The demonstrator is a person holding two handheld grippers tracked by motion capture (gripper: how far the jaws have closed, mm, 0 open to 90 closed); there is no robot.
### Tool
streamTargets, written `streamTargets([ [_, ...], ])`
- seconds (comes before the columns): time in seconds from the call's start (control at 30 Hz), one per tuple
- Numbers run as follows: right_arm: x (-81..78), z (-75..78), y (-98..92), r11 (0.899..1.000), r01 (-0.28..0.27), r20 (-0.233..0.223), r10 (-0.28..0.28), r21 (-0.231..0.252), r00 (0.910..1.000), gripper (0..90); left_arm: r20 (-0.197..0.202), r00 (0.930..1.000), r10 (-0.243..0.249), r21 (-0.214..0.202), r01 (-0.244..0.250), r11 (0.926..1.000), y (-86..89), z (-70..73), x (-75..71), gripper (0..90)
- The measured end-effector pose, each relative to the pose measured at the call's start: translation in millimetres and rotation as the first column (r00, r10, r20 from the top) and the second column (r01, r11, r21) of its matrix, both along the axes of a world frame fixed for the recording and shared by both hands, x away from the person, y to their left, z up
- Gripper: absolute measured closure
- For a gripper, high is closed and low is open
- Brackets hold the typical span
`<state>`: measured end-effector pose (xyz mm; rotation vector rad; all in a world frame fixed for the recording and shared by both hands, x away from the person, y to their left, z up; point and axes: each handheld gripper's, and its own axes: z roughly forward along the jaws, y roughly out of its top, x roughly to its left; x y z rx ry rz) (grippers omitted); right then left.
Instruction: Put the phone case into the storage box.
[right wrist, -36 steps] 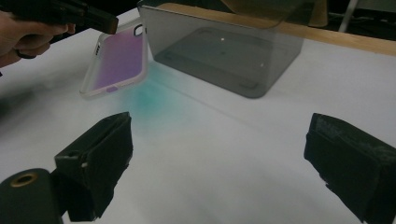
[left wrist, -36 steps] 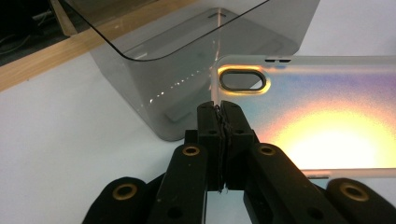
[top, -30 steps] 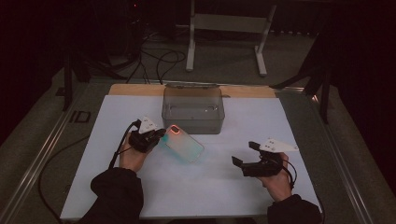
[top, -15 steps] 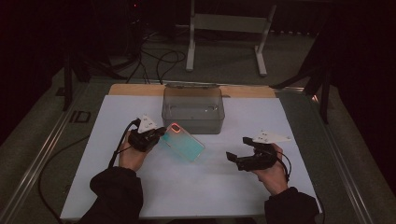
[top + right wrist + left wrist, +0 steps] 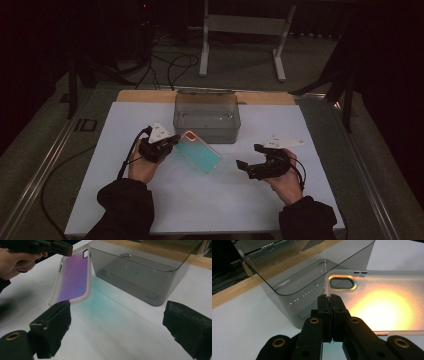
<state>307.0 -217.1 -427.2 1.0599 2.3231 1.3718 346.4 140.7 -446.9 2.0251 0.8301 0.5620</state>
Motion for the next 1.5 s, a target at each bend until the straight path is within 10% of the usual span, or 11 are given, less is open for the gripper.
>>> streamTargets([
  [1.1,21.8,6.6,57.6,0.993,-0.115,-0.142,0.116,0.015,0.9830,15.1,0.071,0.9943,-0.079,-0.021,0.081,0.9965,-20.2,21.0,-14.9,88.8],
  [1.5,25.8,4.6,59.9,0.977,-0.191,-0.247,0.209,0.097,0.9461,53.3,0.103,0.9894,-0.103,-0.034,0.107,0.9937,-23.9,23.0,-17.2,88.7],
])
